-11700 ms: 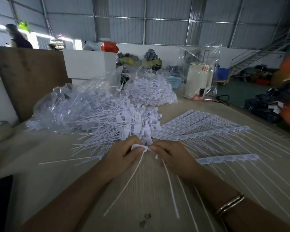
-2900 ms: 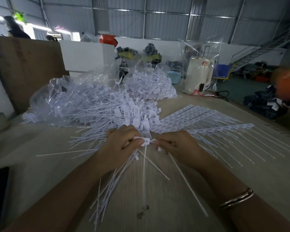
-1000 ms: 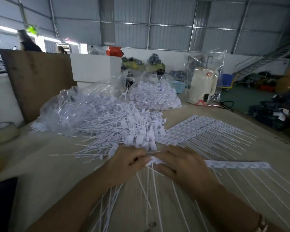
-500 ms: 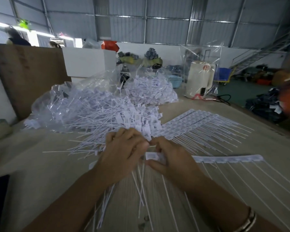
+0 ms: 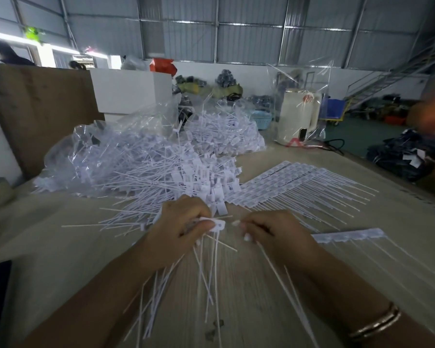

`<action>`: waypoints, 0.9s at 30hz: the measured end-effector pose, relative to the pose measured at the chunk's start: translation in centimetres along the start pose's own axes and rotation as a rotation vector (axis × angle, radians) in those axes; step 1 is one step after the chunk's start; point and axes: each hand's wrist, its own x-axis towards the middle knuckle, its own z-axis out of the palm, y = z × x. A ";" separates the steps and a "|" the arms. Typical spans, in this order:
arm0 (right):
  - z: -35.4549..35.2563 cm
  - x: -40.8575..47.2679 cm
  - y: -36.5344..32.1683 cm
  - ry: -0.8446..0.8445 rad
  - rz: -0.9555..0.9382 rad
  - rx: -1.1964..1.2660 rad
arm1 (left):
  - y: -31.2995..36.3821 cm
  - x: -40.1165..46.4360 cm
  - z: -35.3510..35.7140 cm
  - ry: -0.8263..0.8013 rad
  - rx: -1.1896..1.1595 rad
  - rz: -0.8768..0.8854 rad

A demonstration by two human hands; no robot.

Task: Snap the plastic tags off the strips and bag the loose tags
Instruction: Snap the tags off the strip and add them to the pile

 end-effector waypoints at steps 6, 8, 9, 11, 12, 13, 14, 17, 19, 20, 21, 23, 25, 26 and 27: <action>-0.1 -0.3 0.3 0.042 -0.006 -0.050 | -1.1 -0.6 -0.8 0.087 0.360 -0.167; 0.9 0.0 -0.7 0.054 -0.042 -0.075 | -0.1 -0.2 -0.3 0.114 0.423 -0.167; 1.3 0.2 -1.4 0.074 -0.067 -0.079 | 0.5 0.1 0.0 0.118 0.401 -0.161; 1.8 0.4 -2.4 0.097 -0.123 -0.080 | 1.5 0.4 0.6 0.042 0.301 -0.175; 1.8 0.5 -2.7 0.089 -0.142 -0.065 | 1.8 0.4 0.9 -0.024 0.265 -0.191; 1.7 0.5 -2.8 0.063 -0.152 -0.023 | 1.9 0.4 1.2 -0.081 0.246 -0.208; 1.4 0.3 -2.8 0.025 -0.152 0.041 | 1.9 0.3 1.4 -0.114 0.231 -0.222; 0.2 0.0 -1.5 -0.075 -0.102 0.078 | 1.3 0.3 1.3 -0.085 0.172 -0.260; 0.2 -0.1 -0.9 -0.078 -0.091 -0.070 | 1.2 0.3 1.2 -0.079 0.161 -0.238; 0.3 0.0 -0.8 -0.059 -0.097 -0.112 | 1.3 0.3 1.1 -0.082 0.163 -0.204; 0.4 0.1 -0.7 -0.033 -0.104 -0.111 | 1.3 0.3 1.1 -0.070 0.161 -0.159; 0.1 0.2 -0.2 -0.011 -0.062 -0.011 | 1.1 0.3 0.6 0.004 0.133 -0.062; -0.8 0.1 0.7 0.006 0.040 0.062 | 0.3 0.2 -0.2 0.086 0.102 -0.029; -1.2 0.0 1.0 0.017 0.067 0.064 | -0.2 0.1 -0.7 0.105 0.124 -0.044; -1.4 -0.1 1.2 0.031 0.068 0.049 | -0.7 -0.1 -1.0 0.103 0.180 -0.072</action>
